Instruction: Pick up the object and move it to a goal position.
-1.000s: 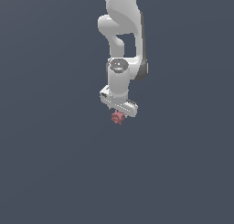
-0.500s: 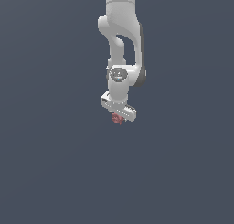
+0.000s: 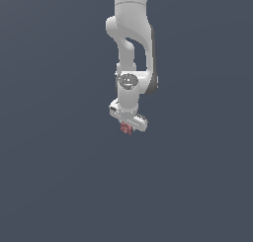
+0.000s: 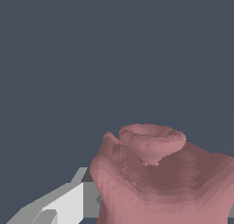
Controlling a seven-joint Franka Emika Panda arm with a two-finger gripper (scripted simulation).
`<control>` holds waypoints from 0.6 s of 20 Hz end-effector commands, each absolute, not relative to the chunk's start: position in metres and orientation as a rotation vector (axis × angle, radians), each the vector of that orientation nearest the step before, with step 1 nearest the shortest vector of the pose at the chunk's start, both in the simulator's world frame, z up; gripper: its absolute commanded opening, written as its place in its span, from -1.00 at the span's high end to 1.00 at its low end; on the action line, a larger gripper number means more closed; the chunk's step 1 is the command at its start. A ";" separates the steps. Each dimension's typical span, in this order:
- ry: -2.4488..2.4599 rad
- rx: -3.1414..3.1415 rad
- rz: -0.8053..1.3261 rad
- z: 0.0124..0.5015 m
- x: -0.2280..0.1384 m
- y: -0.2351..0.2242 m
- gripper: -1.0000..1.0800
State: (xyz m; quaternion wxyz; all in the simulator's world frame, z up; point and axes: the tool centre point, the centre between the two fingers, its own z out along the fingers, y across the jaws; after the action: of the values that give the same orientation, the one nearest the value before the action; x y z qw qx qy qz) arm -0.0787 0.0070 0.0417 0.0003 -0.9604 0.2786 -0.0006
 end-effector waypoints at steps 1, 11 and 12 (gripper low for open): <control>0.876 -3.017 0.000 0.041 -0.079 0.007 1.00; 0.876 -3.016 -0.002 0.056 -0.082 -0.002 1.00; 0.876 -3.016 -0.002 0.060 -0.083 -0.004 1.00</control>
State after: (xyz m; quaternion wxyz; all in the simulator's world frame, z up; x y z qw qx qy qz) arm -0.0818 -0.0011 0.0543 0.0002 -0.9604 0.2786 -0.0003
